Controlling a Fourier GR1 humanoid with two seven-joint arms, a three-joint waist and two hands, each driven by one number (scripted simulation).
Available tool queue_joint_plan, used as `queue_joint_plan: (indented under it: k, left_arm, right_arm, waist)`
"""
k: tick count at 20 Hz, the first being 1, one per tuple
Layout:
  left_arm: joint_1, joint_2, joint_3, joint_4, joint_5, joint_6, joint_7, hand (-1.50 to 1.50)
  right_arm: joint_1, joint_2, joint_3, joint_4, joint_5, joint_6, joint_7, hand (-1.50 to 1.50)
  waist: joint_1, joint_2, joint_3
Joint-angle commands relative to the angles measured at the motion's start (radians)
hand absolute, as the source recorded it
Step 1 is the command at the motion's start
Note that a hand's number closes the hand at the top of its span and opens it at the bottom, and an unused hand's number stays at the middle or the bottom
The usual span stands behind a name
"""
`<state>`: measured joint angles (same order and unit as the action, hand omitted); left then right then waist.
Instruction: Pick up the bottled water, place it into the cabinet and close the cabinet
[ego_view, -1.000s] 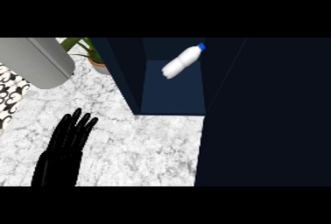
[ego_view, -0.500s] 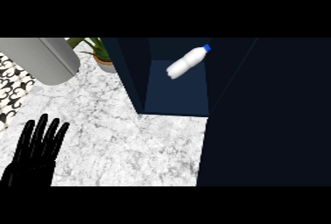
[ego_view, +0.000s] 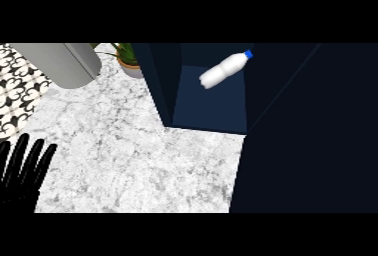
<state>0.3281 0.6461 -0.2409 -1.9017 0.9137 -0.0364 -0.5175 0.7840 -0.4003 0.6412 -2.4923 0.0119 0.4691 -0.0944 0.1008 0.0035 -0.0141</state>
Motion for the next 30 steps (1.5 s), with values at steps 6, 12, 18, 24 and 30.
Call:
queue_joint_plan:
  k: [6, 12, 18, 24, 30]
  left_arm:
    - [0.037, 0.065, 0.053, -0.007, 0.049, -0.11, 0.005, -1.5]
    - [0.033, 0.092, 0.069, -0.016, 0.052, -0.148, 0.009, -1.5]
    - [0.018, 0.115, 0.084, -0.005, 0.059, -0.165, 0.024, -1.5]
    - [0.026, 0.124, 0.099, 0.009, 0.074, -0.18, 0.026, -1.5]
    - [0.026, 0.131, 0.109, 0.027, 0.074, -0.192, 0.026, -1.5]
  right_arm:
    - [-0.132, 0.035, 0.202, -0.025, 0.004, 0.038, 0.139, 1.5]
    - [-0.211, 0.022, 0.158, -0.023, -0.006, 0.047, 0.169, 1.5]
    - [-0.345, -0.067, 0.084, -0.014, 0.029, 0.127, 0.188, -1.5]
    - [-0.404, -0.051, 0.071, -0.014, -0.004, 0.114, 0.211, 1.5]
    - [-0.447, -0.074, 0.06, -0.013, -0.006, 0.135, 0.228, 1.5]
  waist:
    - [0.065, 0.018, -0.003]
    - [0.099, 0.028, -0.006]
    - [0.145, 0.032, -0.011]
    - [0.136, 0.029, -0.014]
    - [0.125, 0.023, -0.018]
